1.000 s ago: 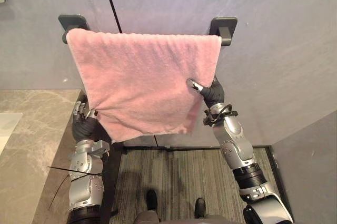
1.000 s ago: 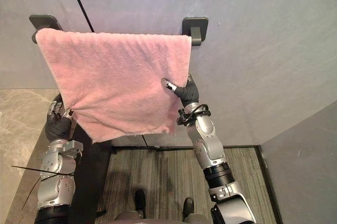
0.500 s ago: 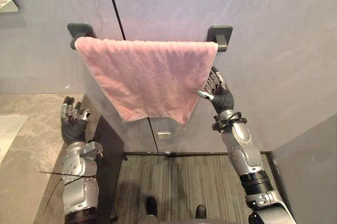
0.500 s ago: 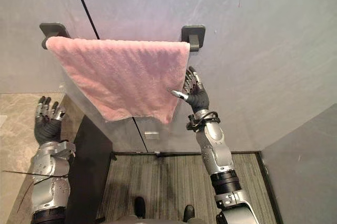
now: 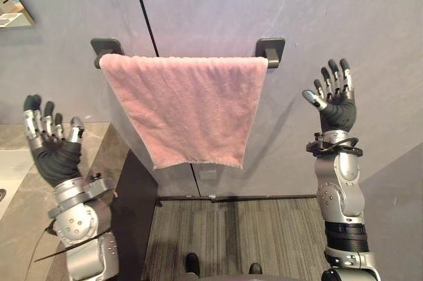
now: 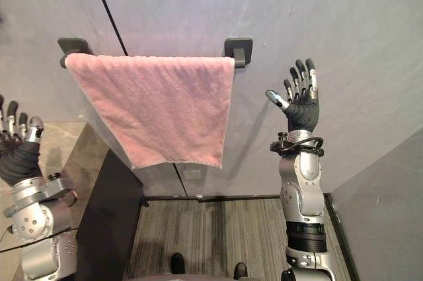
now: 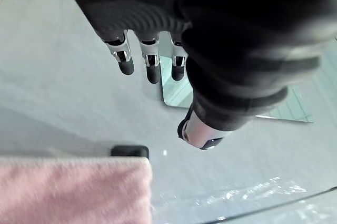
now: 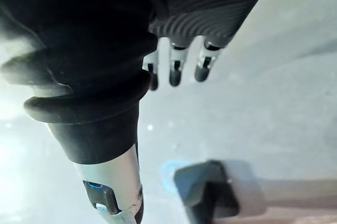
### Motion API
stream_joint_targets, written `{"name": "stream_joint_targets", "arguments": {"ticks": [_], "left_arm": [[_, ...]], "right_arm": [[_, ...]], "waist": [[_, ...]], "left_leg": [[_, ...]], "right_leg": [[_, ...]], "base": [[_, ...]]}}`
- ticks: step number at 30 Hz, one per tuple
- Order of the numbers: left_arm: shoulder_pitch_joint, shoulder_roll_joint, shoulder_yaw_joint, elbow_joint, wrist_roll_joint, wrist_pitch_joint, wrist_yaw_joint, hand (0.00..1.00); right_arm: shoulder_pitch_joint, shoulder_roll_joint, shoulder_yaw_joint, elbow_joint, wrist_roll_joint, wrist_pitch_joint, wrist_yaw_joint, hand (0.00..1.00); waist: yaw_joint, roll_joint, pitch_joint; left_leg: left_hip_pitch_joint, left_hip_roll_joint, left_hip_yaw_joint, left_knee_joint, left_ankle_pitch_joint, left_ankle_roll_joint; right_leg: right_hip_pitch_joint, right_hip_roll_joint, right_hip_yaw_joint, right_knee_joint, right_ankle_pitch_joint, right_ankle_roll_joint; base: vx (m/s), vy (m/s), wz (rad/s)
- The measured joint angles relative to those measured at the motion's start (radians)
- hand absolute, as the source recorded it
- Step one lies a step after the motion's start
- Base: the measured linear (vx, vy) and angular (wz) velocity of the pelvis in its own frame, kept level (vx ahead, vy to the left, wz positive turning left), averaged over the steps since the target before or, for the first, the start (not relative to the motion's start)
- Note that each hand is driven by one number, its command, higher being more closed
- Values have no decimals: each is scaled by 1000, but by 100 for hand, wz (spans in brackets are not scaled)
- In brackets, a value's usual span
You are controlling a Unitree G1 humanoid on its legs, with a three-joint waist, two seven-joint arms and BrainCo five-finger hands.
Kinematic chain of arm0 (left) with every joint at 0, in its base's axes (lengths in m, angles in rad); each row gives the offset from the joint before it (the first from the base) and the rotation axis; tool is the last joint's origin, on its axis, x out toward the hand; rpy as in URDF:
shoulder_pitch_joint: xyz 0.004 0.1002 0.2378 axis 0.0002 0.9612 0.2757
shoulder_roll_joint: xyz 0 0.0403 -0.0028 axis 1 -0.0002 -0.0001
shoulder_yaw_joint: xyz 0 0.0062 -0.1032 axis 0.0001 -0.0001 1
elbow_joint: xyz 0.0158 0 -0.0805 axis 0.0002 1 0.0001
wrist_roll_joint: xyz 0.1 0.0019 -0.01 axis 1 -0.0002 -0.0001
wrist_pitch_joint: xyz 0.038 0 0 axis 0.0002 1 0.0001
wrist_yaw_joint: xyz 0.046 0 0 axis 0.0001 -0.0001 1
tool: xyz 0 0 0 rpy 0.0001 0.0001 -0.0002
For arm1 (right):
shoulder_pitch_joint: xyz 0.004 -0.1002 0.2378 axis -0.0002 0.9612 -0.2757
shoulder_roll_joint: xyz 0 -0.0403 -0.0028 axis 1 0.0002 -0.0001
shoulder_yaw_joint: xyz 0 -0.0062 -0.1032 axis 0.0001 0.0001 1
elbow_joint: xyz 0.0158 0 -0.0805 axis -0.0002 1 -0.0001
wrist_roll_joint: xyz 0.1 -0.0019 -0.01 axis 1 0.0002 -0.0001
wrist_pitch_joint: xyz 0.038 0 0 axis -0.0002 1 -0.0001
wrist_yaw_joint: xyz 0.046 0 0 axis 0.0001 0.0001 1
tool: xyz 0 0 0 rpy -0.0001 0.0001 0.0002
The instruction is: Organize washtable
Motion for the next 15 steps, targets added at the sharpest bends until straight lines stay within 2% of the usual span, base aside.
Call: {"name": "stream_joint_targets", "arguments": {"ticks": [2,5,7,9,11,13,15], "left_arm": [[12,-5,-57,-11,-1,-15,-22,0],[30,-6,-143,-11,-10,-15,-78,0],[38,-5,-186,-11,-10,-15,-100,0],[56,-4,-257,-11,-10,-15,-135,0],[72,-3,-309,-7,-11,-12,-162,0],[71,-2,-345,-6,-23,-8,-186,0],[70,-1,-366,-3,-37,-8,-212,0]], "right_arm": [[0,-1,61,0,61,-8,49,0],[2,3,205,6,139,4,130,0],[7,17,220,40,179,-6,156,0],[3,1,258,51,323,-9,188,0],[0,-21,288,52,384,-5,214,0],[-16,-87,390,52,401,38,278,0],[-45,-98,515,52,416,87,332,0]], "waist": [[-1,2,-1],[0,2,-1],[-5,2,-1],[-19,1,-1],[-29,2,-1],[-28,1,-1],[-21,2,-1]], "left_leg": [[0,1,0,0,0,0],[0,2,-2,0,-1,-2],[0,0,-1,0,-3,-3],[0,0,1,0,-4,-5],[1,3,7,0,-5,-6],[3,7,12,0,-6,-9],[3,12,12,0,-5,-7]], "right_leg": [[0,1,1,0,-3,4],[0,2,0,0,-4,6],[-1,0,2,0,-4,7],[-2,0,3,0,-4,7],[-3,2,7,-1,-4,7],[-3,7,12,-3,-2,6],[0,12,11,-11,1,1]], "base": [[0,0,0],[0,0,0],[0,0,0],[-1,2,-2],[13,-13,-8],[23,-26,-9],[16,-16,0]]}}
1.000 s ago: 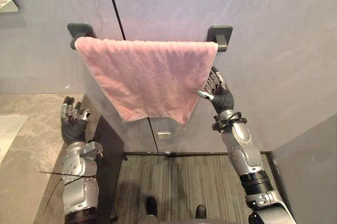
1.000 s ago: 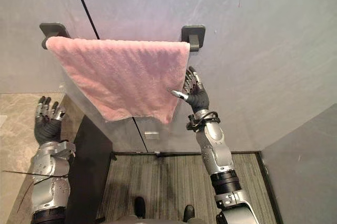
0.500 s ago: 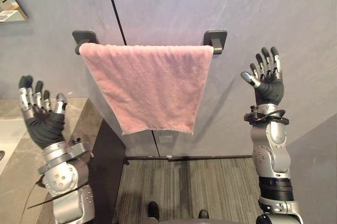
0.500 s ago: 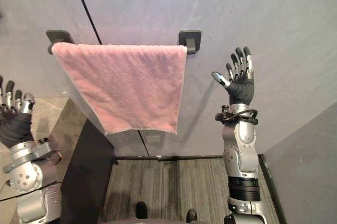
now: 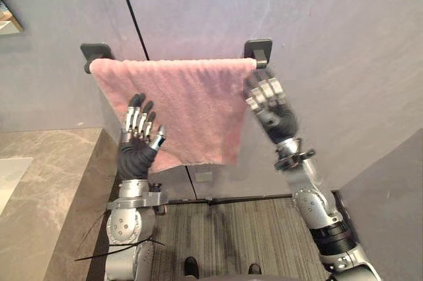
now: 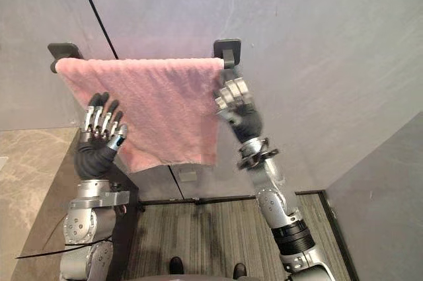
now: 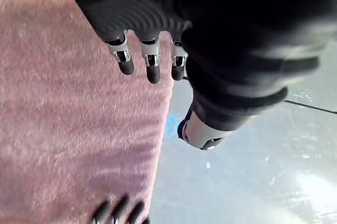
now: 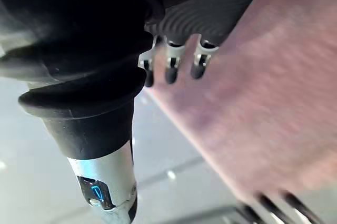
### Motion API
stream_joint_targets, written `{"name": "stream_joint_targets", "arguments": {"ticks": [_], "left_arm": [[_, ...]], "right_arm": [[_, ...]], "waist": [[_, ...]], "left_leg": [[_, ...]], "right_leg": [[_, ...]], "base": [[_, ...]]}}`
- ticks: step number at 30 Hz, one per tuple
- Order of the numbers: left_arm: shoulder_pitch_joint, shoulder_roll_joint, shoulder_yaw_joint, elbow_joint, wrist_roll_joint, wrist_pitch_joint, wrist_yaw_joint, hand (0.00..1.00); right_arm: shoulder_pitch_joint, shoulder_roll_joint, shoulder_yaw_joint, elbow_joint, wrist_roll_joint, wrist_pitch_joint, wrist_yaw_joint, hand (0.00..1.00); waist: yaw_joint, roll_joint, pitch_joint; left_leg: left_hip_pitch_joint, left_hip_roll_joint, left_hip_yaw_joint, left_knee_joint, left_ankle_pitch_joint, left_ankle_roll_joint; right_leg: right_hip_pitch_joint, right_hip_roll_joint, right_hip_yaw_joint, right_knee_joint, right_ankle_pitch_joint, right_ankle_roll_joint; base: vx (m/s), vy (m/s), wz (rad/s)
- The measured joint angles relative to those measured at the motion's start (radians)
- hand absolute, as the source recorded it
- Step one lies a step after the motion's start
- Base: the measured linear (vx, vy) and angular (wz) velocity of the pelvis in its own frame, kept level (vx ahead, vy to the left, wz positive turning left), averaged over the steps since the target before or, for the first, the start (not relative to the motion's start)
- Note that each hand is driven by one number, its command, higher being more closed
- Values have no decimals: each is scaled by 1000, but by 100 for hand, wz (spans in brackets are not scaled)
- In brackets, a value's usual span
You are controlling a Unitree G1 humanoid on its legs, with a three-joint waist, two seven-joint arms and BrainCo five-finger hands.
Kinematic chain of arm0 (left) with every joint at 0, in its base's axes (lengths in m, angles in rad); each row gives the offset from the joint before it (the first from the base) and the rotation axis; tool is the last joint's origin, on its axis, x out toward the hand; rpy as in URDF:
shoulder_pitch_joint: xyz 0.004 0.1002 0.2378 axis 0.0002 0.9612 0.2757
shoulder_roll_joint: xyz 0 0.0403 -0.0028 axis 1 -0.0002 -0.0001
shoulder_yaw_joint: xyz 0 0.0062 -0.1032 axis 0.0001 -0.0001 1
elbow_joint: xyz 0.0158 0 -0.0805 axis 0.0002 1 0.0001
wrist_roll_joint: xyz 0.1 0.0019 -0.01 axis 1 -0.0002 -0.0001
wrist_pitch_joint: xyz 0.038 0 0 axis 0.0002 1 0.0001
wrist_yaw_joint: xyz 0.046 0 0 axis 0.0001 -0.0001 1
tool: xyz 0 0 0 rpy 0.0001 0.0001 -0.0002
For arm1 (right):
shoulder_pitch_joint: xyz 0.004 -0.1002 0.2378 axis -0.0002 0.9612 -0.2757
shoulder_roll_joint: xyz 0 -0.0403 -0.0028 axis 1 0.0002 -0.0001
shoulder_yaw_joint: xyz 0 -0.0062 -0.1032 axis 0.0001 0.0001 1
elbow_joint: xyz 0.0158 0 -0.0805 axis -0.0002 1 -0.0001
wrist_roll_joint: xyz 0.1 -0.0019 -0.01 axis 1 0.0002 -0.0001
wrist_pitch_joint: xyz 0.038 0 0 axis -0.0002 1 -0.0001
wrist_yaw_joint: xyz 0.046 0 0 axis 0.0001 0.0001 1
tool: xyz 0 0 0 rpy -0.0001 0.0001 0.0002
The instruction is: Organize washtable
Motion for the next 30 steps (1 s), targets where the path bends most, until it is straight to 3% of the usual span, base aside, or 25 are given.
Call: {"name": "stream_joint_targets", "arguments": {"ticks": [4,11,19,25,30], "left_arm": [[-1,0,-15,35,-15,0,-3,0],[1,0,-4,90,-15,0,0,0],[1,1,2,105,-27,0,-1,0],[-11,17,-1,282,-131,23,-47,0],[-129,51,-6,410,-186,39,-57,0]], "right_arm": [[-62,22,48,0,-8,11,43,0],[-108,32,39,-4,-107,-33,21,0],[-108,35,21,-23,-125,-38,18,0],[-123,36,41,40,-127,-32,28,0],[-170,22,53,154,-147,-27,24,0]], "waist": [[26,-1,-1],[24,-4,-2],[23,-5,-3],[23,-6,-3],[24,-10,3]], "left_leg": [[-1,-3,-2,0,0,0],[2,-7,16,0,-2,2],[0,-6,25,0,-2,2],[-16,-6,16,0,-1,2],[-108,-7,-21,0,23,7]], "right_leg": [[3,-2,-6,0,2,-4],[-7,-3,16,8,-4,6],[-18,-5,22,14,-4,7],[-29,-7,13,14,-4,6],[-101,-6,-15,22,14,-1]], "base": [[29,-15,5],[-4,0,-6],[-6,-2,-4],[9,-2,5],[-6,5,17]]}}
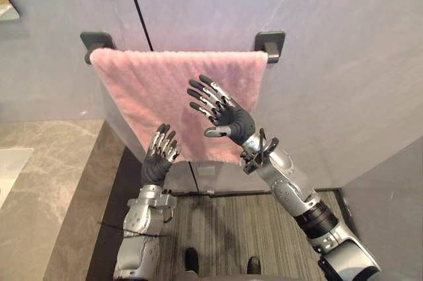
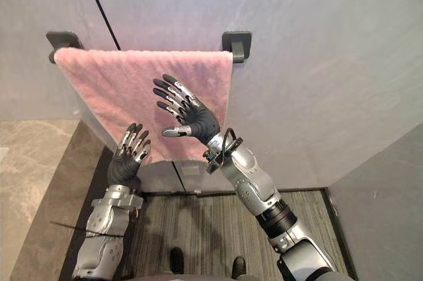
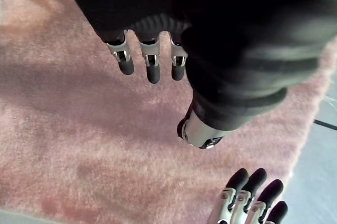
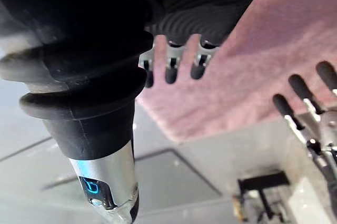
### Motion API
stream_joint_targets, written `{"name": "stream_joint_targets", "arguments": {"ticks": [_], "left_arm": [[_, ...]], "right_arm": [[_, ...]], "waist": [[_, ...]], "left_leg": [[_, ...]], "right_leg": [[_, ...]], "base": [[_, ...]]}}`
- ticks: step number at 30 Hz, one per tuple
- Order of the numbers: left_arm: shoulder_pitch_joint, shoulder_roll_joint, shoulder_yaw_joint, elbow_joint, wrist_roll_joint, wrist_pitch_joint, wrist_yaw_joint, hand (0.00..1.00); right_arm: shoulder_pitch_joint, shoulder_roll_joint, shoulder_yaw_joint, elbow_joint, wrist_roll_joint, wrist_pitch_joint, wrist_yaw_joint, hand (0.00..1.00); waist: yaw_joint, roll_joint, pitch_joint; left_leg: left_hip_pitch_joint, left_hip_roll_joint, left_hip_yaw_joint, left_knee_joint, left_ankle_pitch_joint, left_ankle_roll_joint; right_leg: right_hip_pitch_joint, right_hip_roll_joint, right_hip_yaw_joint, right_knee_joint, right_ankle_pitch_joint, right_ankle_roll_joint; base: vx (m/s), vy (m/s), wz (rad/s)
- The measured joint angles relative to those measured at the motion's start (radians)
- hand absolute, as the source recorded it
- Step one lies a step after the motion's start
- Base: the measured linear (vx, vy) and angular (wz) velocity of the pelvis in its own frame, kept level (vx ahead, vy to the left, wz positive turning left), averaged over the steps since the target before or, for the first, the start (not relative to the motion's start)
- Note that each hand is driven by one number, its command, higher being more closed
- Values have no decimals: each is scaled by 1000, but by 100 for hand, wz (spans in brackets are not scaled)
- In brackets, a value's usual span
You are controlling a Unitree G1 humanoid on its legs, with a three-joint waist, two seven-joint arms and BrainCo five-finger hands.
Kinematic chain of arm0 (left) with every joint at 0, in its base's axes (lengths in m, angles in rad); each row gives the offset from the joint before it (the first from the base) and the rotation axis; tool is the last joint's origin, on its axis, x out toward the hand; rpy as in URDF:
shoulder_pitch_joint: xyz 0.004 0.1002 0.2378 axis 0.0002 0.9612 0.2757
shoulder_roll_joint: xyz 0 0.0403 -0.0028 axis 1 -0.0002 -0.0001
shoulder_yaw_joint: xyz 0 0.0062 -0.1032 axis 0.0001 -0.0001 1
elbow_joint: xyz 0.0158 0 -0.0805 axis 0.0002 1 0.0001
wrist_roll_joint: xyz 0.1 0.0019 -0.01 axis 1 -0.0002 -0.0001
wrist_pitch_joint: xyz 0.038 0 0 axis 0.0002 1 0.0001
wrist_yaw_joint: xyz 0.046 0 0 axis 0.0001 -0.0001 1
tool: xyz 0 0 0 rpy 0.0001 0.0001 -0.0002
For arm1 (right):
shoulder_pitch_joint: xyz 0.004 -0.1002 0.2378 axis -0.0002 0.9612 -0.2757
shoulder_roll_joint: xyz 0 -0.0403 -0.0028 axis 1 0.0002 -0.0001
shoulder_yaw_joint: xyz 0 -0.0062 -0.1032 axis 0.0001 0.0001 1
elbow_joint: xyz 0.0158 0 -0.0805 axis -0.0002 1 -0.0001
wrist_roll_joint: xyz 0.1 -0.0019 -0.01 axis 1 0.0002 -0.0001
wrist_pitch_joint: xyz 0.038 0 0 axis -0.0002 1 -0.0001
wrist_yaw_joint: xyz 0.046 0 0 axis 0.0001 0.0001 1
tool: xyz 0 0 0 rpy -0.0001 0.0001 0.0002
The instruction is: Organize washtable
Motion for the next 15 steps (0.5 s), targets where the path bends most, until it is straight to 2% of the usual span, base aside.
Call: {"name": "stream_joint_targets", "arguments": {"ticks": [3,9,11,15], "left_arm": [[-68,27,-15,69,-40,-1,2,0],[-179,55,-14,206,-71,2,19,0],[-205,56,-9,235,-71,2,37,0],[-206,57,57,257,-70,1,59,0]], "right_arm": [[-20,-3,-1,36,-9,1,-7,0],[-30,-2,-18,55,-35,0,-44,0],[-2,3,-54,64,-55,-2,-60,0],[166,20,-202,63,-89,-6,-83,0]], "waist": [[1,-2,6],[-4,-14,57],[-2,-15,57],[-2,-16,58]], "left_leg": [[-34,-1,-9,0,6,4],[-47,1,-6,1,7,4],[-53,1,-6,4,7,4],[-52,1,-7,7,7,4]], "right_leg": [[-32,-2,-1,9,2,-1],[-47,0,3,9,7,-3],[-53,0,3,9,7,-3],[-49,1,1,9,6,-4]], "base": [[-5,20,7],[-1,2,-1],[30,3,1],[51,7,3]]}}
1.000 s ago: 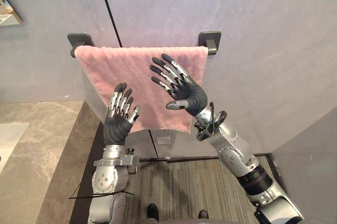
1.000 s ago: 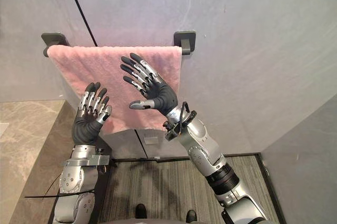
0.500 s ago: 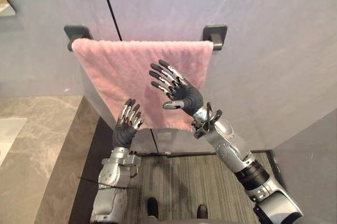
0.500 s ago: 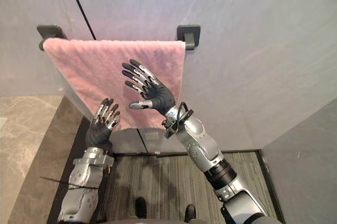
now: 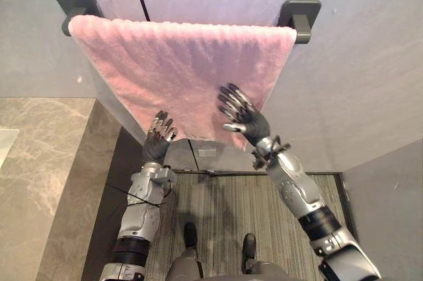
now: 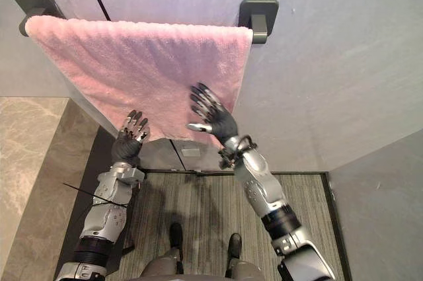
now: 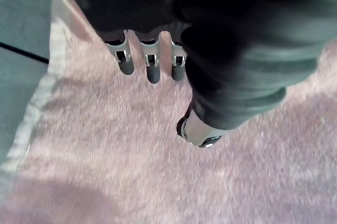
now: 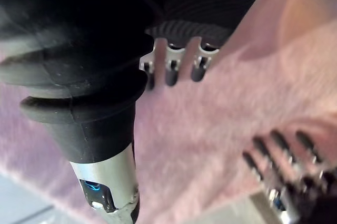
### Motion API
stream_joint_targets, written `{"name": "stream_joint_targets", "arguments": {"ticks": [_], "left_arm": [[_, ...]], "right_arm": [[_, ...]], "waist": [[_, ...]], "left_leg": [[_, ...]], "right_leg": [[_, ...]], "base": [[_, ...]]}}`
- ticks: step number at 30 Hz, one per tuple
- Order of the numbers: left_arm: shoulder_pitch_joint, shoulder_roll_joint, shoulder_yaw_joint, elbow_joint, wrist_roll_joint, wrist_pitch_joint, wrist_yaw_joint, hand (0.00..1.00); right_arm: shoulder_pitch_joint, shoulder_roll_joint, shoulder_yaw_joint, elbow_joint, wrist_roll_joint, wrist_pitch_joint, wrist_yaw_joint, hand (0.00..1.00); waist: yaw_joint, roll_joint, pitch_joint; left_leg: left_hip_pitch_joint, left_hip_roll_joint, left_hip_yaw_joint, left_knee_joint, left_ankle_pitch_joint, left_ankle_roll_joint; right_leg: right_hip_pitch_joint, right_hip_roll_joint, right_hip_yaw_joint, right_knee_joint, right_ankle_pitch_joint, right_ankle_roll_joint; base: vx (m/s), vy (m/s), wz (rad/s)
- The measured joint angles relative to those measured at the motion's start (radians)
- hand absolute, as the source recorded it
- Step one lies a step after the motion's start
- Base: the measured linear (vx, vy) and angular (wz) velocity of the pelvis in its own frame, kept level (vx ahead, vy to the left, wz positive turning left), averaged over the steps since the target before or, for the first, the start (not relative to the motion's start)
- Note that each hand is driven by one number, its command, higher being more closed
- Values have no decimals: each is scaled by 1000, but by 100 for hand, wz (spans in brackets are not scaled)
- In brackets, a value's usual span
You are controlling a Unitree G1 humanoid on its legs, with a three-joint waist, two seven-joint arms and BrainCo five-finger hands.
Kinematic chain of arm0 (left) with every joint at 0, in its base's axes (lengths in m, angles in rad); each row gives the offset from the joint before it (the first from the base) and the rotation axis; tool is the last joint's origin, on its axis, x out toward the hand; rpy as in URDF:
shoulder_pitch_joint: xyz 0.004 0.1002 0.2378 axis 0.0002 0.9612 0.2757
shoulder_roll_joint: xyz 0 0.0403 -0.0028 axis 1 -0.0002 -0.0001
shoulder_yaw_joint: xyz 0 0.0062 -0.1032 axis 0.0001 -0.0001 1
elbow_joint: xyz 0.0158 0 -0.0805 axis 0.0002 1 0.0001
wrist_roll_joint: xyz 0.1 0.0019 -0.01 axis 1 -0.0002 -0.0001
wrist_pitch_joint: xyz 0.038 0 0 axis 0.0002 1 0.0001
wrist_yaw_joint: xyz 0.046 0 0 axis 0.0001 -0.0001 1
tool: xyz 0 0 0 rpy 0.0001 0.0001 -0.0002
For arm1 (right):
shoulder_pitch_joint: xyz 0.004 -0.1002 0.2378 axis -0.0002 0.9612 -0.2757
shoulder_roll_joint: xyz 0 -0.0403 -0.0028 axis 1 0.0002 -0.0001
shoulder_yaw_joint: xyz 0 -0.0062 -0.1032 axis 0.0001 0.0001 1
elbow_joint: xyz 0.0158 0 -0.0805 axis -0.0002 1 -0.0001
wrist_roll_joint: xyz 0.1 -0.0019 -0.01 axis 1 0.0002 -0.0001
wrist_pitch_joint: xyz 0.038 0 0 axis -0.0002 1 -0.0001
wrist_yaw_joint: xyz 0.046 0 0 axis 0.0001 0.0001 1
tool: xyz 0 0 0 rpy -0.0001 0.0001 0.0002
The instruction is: Organize washtable
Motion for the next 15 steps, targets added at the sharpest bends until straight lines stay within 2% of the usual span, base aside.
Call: {"name": "stream_joint_targets", "arguments": {"ticks": [7,11,15], "left_arm": [[94,-1,171,14,2,0,0,0],[176,-6,255,14,4,1,0,0],[277,-63,347,12,22,1,5,0]], "right_arm": [[349,32,-287,-4,-42,0,-29,0],[455,72,-398,-9,-93,3,-49,0],[510,131,-487,-61,-117,4,-79,0]], "waist": [[-8,-8,15],[-26,-10,15],[-31,-10,15]], "left_leg": [[46,7,-3,-4,-8,-9],[63,6,-5,-7,-17,-7],[90,1,-5,-7,-17,-6]], "right_leg": [[37,4,0,21,-24,-2],[60,3,-8,18,-36,2],[88,-2,-12,17,-39,5]], "base": [[-14,6,0],[-12,10,5],[-2,12,3]]}}
